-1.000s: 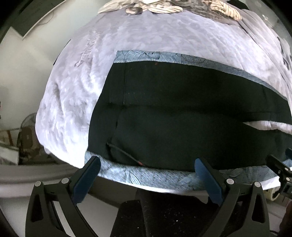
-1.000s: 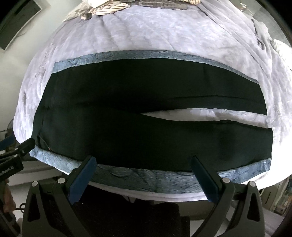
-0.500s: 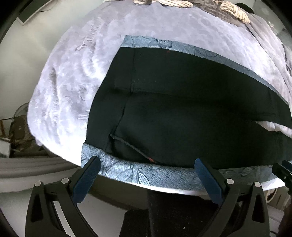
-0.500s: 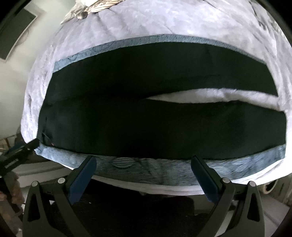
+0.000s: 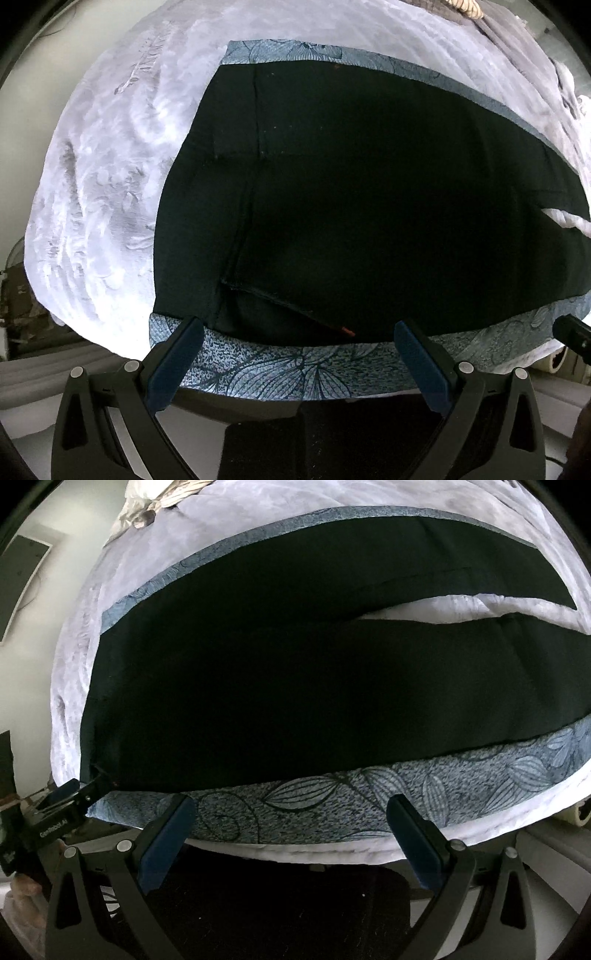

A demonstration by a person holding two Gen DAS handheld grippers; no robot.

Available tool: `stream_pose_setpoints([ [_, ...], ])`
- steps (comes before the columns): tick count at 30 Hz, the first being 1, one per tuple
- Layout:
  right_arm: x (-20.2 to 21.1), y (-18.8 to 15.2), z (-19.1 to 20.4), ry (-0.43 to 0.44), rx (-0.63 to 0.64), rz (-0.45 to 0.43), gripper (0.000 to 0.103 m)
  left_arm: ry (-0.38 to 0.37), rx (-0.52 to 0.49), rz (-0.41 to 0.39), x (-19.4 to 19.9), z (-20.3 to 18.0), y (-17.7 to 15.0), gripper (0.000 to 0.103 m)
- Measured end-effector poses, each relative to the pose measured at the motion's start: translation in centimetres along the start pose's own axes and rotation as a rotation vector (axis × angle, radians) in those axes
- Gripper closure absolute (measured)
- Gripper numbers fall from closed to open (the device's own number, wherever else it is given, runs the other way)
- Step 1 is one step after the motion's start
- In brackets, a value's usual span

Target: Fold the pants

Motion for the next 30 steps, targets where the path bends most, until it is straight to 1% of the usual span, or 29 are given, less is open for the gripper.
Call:
stream_pose_setpoints([
  [2, -0.1, -0.2, -0.1, 0.014, -0.011, -0.008, 0.0, -0.012, -0.002, -0.009, 0.2, 0.1, 0.0, 0.0],
  [6, 0.3, -1.1, -0.8, 0.154, -0.068, -0.035, 0.0, -0.05, -0.001, -0.03, 0.7, 0.6, -0.3, 0.0],
  [7, 0.5, -1.7, -1.4, 0.208, -0.104, -0.042, 0.0, -0.068, 0.002, -0.03, 0.8, 0.8, -0.5, 0.0],
  [9, 0.3, -2.7, -2.6, 0.258, -0.164, -0.044, 0.002, -0.097, 0.013, -0.02, 0.9, 1.1, -0.7, 0.0],
  [11, -0.2, -3.6, -3.6, 0.301, -0.223, -0.042, 0.011, -0.123, 0.029, -0.01, 0.7, 1.5, -0.7, 0.0],
  [13, -0.8, -4.1, -4.6, 0.335, -0.288, -0.042, 0.018, -0.136, 0.045, 0.0, 0.3, 1.8, -0.6, 0.0],
  [15, -1.4, -3.9, -5.6, 0.395, -0.359, -0.071, 0.018, -0.141, 0.053, 0.004, 0.1, 1.9, -0.7, 0.0],
  [17, -1.6, -3.4, -5.9, 0.463, -0.404, -0.1, 0.018, -0.14, 0.052, 0.007, 0.1, 1.9, -0.6, 0.0],
  [18, -1.4, -3.0, -5.9, 0.516, -0.43, -0.124, 0.018, -0.138, 0.048, 0.005, 0.1, 1.9, -0.6, 0.0],
  [21, -0.9, -1.9, -5.9, 0.621, -0.459, -0.17, 0.018, -0.139, 0.039, -0.002, 0.1, 1.8, -0.7, 0.0],
  [25, -2.6, -2.6, -3.9, 0.688, -0.45, -0.109, 0.018, -0.142, 0.047, -0.002, 0.1, 2.5, -0.6, 0.0],
  [27, -3.7, -2.8, -1.2, 0.74, -0.407, -0.064, 0.018, -0.149, 0.056, -0.006, 0.3, 2.8, -0.6, 0.0],
  [30, -5.2, -1.3, 3.6, 0.803, -0.336, -0.025, 0.018, -0.185, 0.083, -0.016, 1.1, 3.8, -0.7, 0.0],
])
Point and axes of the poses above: each gripper's, at about its wrist camera, not at the fingertips, and x roughly against the way its jaws point, z to its left, y to its top, the point moved 8 cm from there along -x, roughly the way its jaws point, and after that the axes turned 6 degrees about x, right-handed, at the moved point
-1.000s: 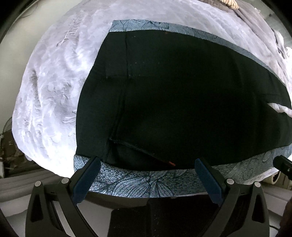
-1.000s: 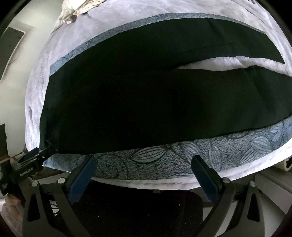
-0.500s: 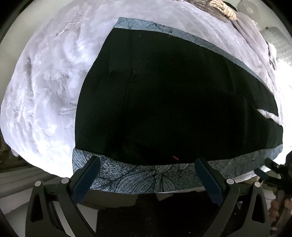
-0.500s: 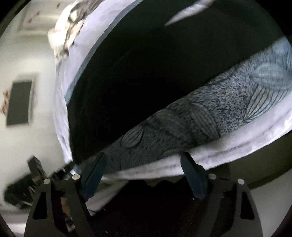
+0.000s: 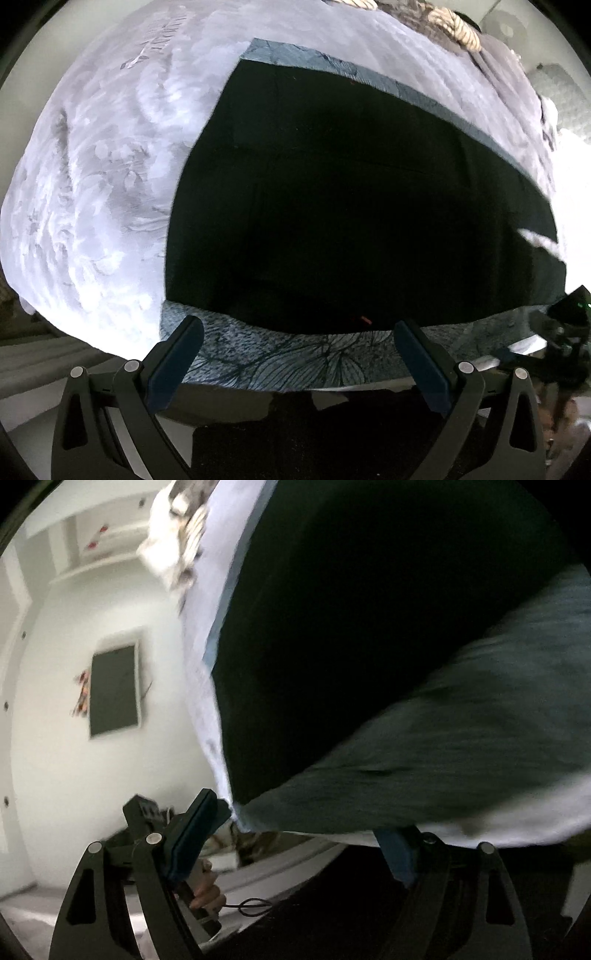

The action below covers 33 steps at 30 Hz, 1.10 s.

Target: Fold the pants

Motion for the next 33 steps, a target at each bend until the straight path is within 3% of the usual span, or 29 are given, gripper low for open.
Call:
stream_pose_setpoints([
  [5, -5.1, 1.0, 5.0, 0.081, 0.063, 0.059, 0.018, -0.072, 0.045, -0.021, 2.2, 1.7, -0.4, 0.0],
  [10, -4.1, 2.6, 9.2, 0.154, 0.106, 0.017, 0.018, -0.189, 0.106, -0.007, 3.3, 2.4, -2.0, 0.0],
  [14, -3.3, 2.8, 10.8, 0.146, 0.134, 0.029, 0.018, -0.282, 0.206, 0.034, 1.4, 1.0, -2.3, 0.0],
  [18, -3.4, 2.2, 10.4, 0.128, 0.133, 0.046, 0.018, -0.323, 0.277, 0.001, 0.1, -0.6, -0.5, 0.0],
  [20, -3.4, 1.6, 9.7, 0.11, 0.129, 0.054, 0.018, -0.321, 0.328, -0.006, -0.6, -0.6, 0.5, 0.014],
  [22, -2.5, 1.2, 8.2, 0.081, 0.128, 0.049, 0.018, -0.299, 0.341, 0.016, -1.7, -0.6, 1.4, 0.051],
  [24, -1.8, 1.1, 6.4, 0.036, 0.112, 0.023, 0.018, -0.304, 0.319, 0.04, -2.2, -0.7, 1.7, 0.077],
  [28, 1.2, 1.3, 1.3, -0.061, 0.004, -0.069, 0.018, -0.279, 0.244, 0.039, -1.8, -1.4, 2.2, 0.077],
  [30, 3.5, 1.2, -0.7, -0.078, -0.061, -0.136, 0.023, -0.273, 0.223, 0.032, -1.4, -1.4, 2.3, 0.077],
  [31, 5.0, 1.2, -2.0, -0.063, -0.113, -0.182, 0.033, -0.266, 0.21, 0.034, -1.4, -1.3, 2.4, 0.077],
  [32, 5.8, 1.2, -2.7, -0.046, -0.149, -0.207, 0.054, -0.261, 0.203, 0.041, -1.6, -1.2, 2.4, 0.077],
  [33, 6.5, 1.2, -3.7, -0.03, -0.196, -0.229, 0.065, -0.255, 0.198, 0.052, -1.9, -1.1, 2.3, 0.077],
])
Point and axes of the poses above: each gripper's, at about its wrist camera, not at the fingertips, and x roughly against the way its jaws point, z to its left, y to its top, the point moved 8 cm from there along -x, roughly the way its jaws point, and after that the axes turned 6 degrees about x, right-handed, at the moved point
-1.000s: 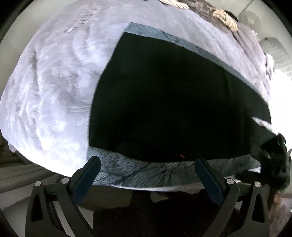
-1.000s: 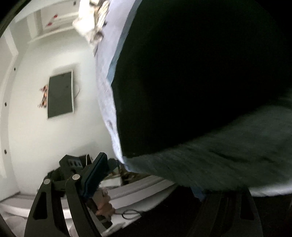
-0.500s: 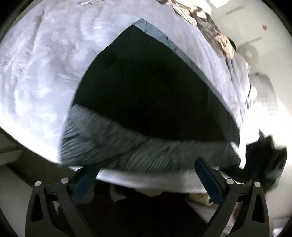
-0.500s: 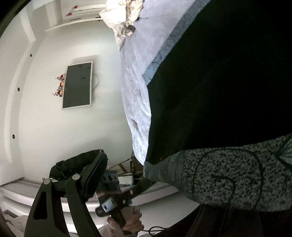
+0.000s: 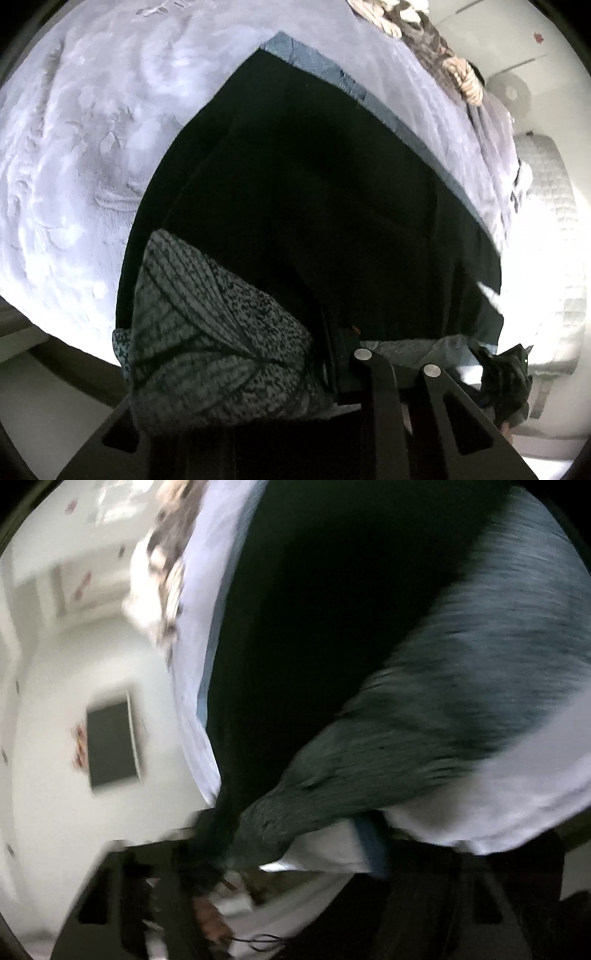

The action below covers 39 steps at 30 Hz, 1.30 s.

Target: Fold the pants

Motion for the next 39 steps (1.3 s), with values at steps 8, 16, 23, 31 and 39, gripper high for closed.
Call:
stream_pose_setpoints([
  [8, 2.6, 1.9, 3.2, -0.135, 0.191, -0.001, 0.096, 0.069, 0.017, -0.07, 1.6, -1.2, 1.5, 0.077],
  [16, 1.5, 12.2, 14.1, -0.132, 0.435, 0.082, 0.096, 0.098, 0.035, -0.266, 3.9, -6.3, 10.8, 0.077],
  [23, -5.7, 21.2, 15.9, -0.25, 0.536, 0.202, 0.096, 0.202, 0.084, -0.337, -2.0, -5.4, 20.2, 0.057],
  [31, -10.8, 25.6, 11.9, -0.378, 0.544, 0.222, 0.093, 0.377, 0.113, -0.384, -4.3, -2.4, 24.5, 0.022],
  [39, -3.3, 25.8, 15.4, -0.286, 0.548, 0.114, 0.023, 0.426, -0.087, -0.389, 0.2, -7.2, 21.7, 0.022],
])
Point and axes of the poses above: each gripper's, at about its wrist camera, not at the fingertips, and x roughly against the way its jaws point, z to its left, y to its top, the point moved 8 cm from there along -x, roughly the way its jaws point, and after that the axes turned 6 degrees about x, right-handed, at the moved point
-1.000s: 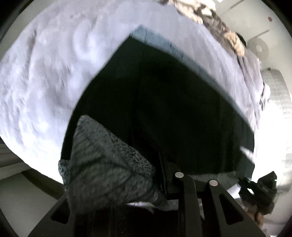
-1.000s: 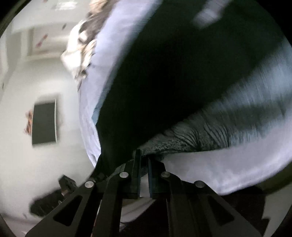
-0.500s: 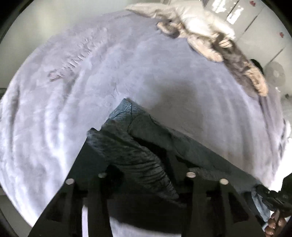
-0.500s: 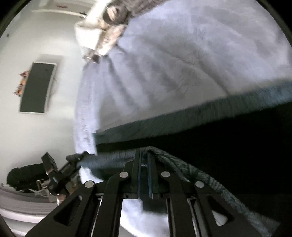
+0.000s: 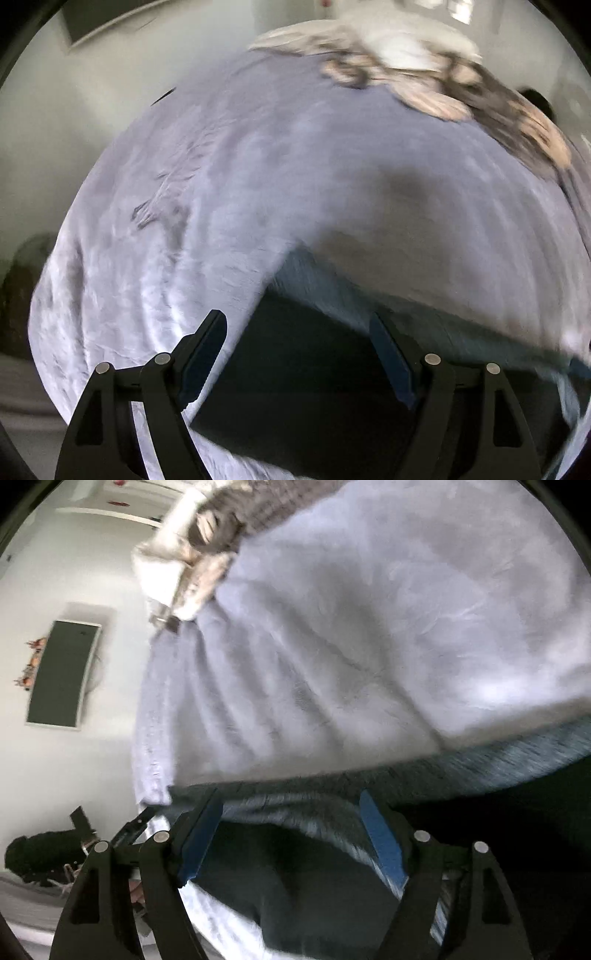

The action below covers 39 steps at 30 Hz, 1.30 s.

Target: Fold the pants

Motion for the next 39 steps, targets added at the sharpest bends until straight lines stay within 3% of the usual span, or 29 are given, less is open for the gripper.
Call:
stream_pose_setpoints([
  [3, 4.1, -2.5, -1.6, -0.051, 0.003, -0.018, 0.023, -0.075, -0.102, 0.032, 1.5, -4.5, -1.8, 0.022],
  [5, 7.5, -5.4, -4.0, -0.101, -0.031, -0.027, 0.023, -0.169, -0.156, 0.102, 2.0, -9.3, -4.7, 0.023],
  [10, 14.9, -13.7, -11.6, -0.194, -0.23, -0.058, 0.023, -0.354, -0.404, 0.253, 3.5, -22.8, -14.0, 0.023],
  [16, 21.2, -24.8, -18.9, -0.255, -0.45, -0.059, 0.023, -0.532, -0.539, 0.428, 5.0, -34.3, -22.8, 0.022],
  [19, 21.6, -29.1, -20.4, -0.126, -0.572, -0.089, 0.023, -0.566, -0.597, 0.482, 5.2, -37.0, -25.4, 0.022],
  [23, 18.3, -31.3, -20.7, 0.071, -0.666, -0.077, 0.028, -0.562, -0.665, 0.53, 5.1, -38.7, -28.1, 0.022],
  [24, 17.5, -31.5, -20.6, 0.083, -0.677, -0.071, 0.034, -0.554, -0.668, 0.542, 4.8, -39.0, -28.5, 0.023],
  [25, 16.4, -31.9, -21.0, 0.106, -0.708, -0.055, 0.055, -0.547, -0.669, 0.547, 4.9, -39.1, -29.1, 0.023],
  [26, 15.8, -32.0, -21.2, 0.106, -0.728, -0.047, 0.082, -0.54, -0.665, 0.556, 4.8, -39.5, -29.1, 0.023],
  [28, 16.4, -31.1, -20.7, 0.157, -0.725, -0.098, 0.087, -0.551, -0.648, 0.554, 5.2, -39.7, -28.6, 0.023],
  [32, 20.2, -27.2, -19.3, 0.202, -0.647, -0.208, 0.087, -0.577, -0.629, 0.478, 6.8, -41.7, -25.7, 0.023],
  [39, 26.0, -13.1, -21.3, 0.213, -0.494, -0.358, 0.087, -0.564, -0.558, 0.382, 5.4, -47.3, -20.0, 0.023],
])
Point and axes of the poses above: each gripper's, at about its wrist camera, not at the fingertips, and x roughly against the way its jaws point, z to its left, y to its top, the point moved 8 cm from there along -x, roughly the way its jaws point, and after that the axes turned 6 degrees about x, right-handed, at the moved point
